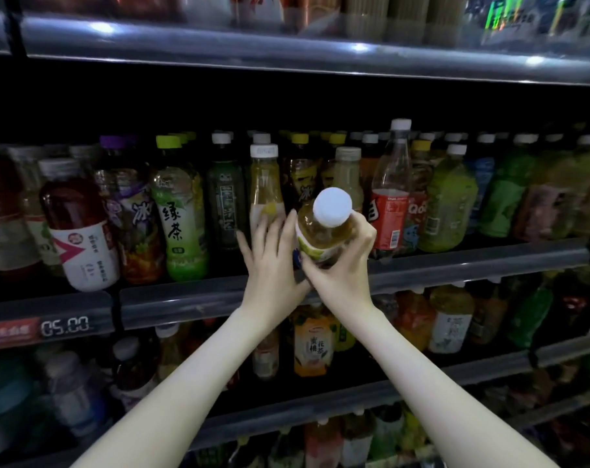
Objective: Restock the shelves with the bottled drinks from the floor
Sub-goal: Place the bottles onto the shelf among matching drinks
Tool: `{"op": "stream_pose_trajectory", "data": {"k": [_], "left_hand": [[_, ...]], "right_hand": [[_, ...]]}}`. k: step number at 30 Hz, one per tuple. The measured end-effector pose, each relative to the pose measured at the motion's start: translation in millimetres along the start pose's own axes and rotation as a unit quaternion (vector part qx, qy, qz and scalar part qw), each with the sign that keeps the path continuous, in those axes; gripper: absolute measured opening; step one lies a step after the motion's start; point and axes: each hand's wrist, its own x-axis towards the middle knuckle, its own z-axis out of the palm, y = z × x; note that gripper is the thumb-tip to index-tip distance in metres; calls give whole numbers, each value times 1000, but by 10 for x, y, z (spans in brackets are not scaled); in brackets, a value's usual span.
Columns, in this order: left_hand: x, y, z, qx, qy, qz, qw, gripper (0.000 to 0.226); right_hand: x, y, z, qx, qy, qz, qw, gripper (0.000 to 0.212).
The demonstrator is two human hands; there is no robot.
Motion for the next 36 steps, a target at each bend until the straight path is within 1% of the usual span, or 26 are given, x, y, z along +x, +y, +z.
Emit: {"op": "stream_pose_trajectory", "data": {"k": [3,5,7,10,13,16,20,23,26,29,31,32,34,36], "left_hand": [[13,124,-21,-98,27,7,995,72],[-20,211,-66,-190,27,2,981,69],[-83,295,-107,-235,4,-11,972,71],[-212,359,-87,-226,-3,11,974,72],[-359,384,-14,-224,-9,38,974,78],[-455,459,4,-255,-65,-1,965,75],[-540,487,51,-270,-128,-56,953,66],[-597,476,70,-318,-169,-106,927,64],[-663,439,49,-372,-235,-142,887,62],[-784,359,63,-379,-303,-190,854,70],[-882,302,99,-377,-338,-217,834,69],[-929,274,126,-388,-351,-229,821,65],[-999,248,159,-420,-370,-252,789,48],[-1021,242,172,-444,-383,-273,763,37]], "right_hand": [[-46,-99,-105,-10,22,-72,997,85],[-80,-152,-201,-5,16,-85,996,86],[-122,-170,-324,-2,-4,-74,997,85],[-200,-123,-517,-8,-50,-34,998,88],[-305,-71,-673,-4,-114,25,993,91],[-374,-85,-797,13,-173,91,981,93],[-392,-142,-937,46,-217,199,954,91],[-377,-146,-988,76,-246,266,929,83],[-397,-111,-989,101,-264,319,905,69],[-518,-27,-954,123,-269,378,877,54],[-636,24,-907,127,-257,418,862,48],[-696,47,-879,131,-247,436,855,50],[-793,75,-843,139,-230,467,842,57],[-834,91,-855,153,-216,487,832,58]]}}
